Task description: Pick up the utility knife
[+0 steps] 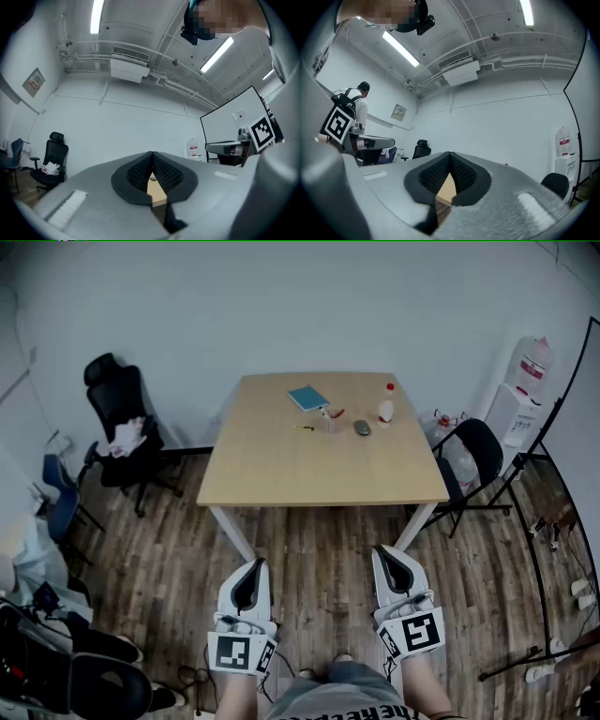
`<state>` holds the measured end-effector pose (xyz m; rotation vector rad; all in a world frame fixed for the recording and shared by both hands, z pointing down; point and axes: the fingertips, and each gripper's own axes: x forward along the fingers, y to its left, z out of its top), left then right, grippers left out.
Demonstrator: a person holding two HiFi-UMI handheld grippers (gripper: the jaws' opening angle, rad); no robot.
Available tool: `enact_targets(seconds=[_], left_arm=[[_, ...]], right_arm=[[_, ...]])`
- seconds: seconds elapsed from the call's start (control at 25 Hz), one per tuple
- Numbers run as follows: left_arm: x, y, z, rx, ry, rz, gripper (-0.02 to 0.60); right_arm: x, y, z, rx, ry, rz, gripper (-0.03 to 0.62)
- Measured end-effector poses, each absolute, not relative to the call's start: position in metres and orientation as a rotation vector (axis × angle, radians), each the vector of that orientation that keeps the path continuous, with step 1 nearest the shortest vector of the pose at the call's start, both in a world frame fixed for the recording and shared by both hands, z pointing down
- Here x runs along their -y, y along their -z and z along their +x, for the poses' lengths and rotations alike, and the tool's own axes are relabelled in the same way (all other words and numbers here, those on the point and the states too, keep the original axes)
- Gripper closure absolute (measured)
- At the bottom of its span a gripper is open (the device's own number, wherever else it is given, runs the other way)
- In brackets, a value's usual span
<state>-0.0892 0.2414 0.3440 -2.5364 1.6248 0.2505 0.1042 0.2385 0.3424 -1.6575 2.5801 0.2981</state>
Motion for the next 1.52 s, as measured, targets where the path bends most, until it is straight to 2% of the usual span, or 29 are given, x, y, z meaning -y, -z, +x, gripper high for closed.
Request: enact_targets(seconds=[1.0, 1.52], left_arm=[[-0.212, -0.342, -0.032, -1.661, -0.250, -2.484, 0.561], [-0.152, -0.343, -0.019, -1.605, -0.257, -2.527, 0.561]], right_arm=[[-0.200, -0.349, 0.151, -2.609, -0.253, -1.517, 0.591], [-0.148, -0.356, 0.162, -2.586, -0.215, -1.560, 0.591]])
